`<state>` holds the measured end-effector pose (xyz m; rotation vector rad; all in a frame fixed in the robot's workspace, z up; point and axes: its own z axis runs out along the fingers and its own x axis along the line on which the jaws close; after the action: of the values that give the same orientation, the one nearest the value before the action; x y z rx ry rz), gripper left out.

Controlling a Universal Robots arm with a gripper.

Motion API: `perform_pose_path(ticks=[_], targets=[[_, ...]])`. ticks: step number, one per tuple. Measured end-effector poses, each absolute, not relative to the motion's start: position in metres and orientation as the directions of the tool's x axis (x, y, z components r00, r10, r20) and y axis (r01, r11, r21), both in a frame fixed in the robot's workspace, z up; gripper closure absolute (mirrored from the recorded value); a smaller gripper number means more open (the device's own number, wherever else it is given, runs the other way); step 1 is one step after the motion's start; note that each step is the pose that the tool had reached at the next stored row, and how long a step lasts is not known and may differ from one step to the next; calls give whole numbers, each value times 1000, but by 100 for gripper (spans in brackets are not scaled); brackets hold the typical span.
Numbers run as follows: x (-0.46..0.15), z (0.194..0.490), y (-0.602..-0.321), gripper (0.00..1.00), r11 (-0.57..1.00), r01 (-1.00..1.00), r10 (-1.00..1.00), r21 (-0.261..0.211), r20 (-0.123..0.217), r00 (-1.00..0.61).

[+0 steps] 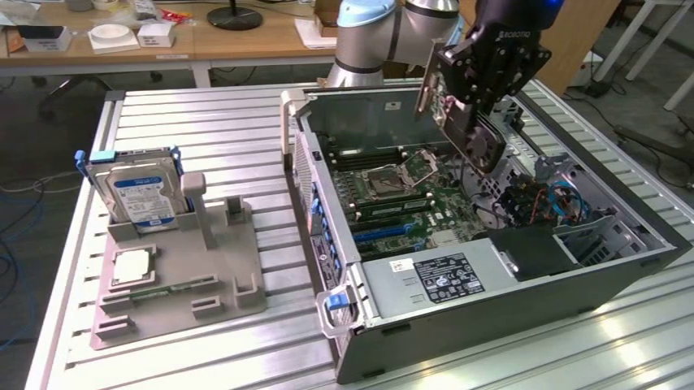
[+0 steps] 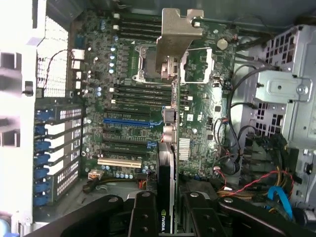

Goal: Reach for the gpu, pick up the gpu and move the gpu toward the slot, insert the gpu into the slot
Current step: 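Insert the gpu into the slot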

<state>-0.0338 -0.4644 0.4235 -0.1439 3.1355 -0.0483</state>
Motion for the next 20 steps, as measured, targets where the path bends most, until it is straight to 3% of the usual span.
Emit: perform_pose_path(ticks=[20], targets=[[-34, 423, -464, 74, 935, -353, -353, -31, -1, -935]])
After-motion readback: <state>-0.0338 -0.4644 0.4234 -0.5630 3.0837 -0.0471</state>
